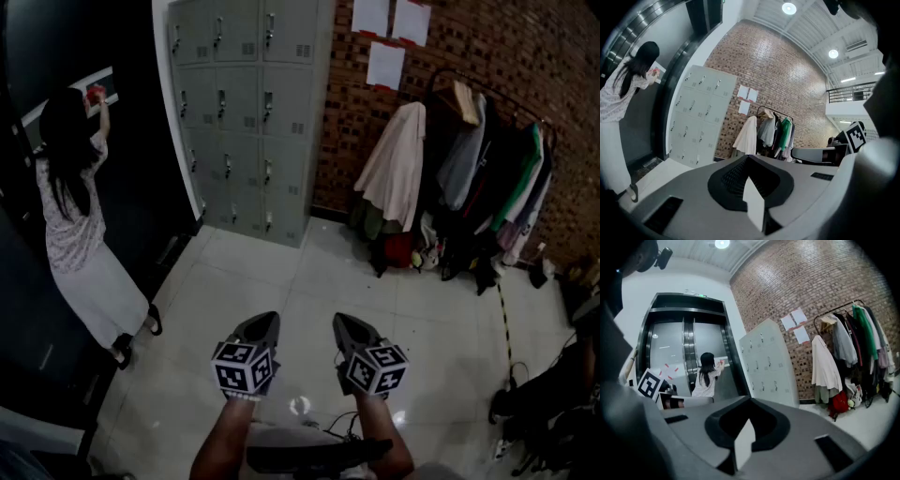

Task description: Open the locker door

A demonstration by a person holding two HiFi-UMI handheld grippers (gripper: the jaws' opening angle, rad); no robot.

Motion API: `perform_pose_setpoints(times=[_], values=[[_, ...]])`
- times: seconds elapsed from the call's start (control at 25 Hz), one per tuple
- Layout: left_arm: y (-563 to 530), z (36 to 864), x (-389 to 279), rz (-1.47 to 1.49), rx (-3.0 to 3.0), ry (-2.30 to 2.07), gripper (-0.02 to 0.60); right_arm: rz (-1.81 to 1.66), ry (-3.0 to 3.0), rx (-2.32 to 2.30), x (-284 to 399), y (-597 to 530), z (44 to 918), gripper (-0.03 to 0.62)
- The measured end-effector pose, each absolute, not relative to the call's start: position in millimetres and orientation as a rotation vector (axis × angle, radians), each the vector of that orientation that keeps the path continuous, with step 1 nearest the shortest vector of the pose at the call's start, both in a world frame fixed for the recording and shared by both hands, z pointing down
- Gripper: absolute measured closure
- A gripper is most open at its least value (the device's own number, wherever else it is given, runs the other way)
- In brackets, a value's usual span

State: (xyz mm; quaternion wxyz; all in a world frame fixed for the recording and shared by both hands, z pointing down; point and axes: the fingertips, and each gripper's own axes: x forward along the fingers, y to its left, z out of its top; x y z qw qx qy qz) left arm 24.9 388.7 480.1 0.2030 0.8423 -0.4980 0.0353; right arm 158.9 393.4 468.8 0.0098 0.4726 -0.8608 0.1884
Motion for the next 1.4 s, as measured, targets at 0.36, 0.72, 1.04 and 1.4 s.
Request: perform_pose_setpoints(times=[0.36, 0.72, 1.04, 1.4], values=[[383.8, 501.7, 66.1, 0.115, 2.321, -1.427, 0.583, 0.631, -2.696, 1.432, 201.5, 386.2, 497.1, 0.588], [318.0, 509.5, 66.6, 0.103, 2.319, -1.437, 0.583, 0.653, -2.681, 1.437, 208.4, 328.4, 515.1, 0.588], [218.0, 514.8, 49.1, 0.102, 2.319, -1.406, 0.583, 0.661, -2.670, 1.437, 185.0, 234.8, 519.5, 0.588], [100.7, 507.8, -2.6, 0.096, 2.325, -1.399, 0.583, 0.663, -2.672, 1.402, 122.8, 112.4, 517.6, 0.588]])
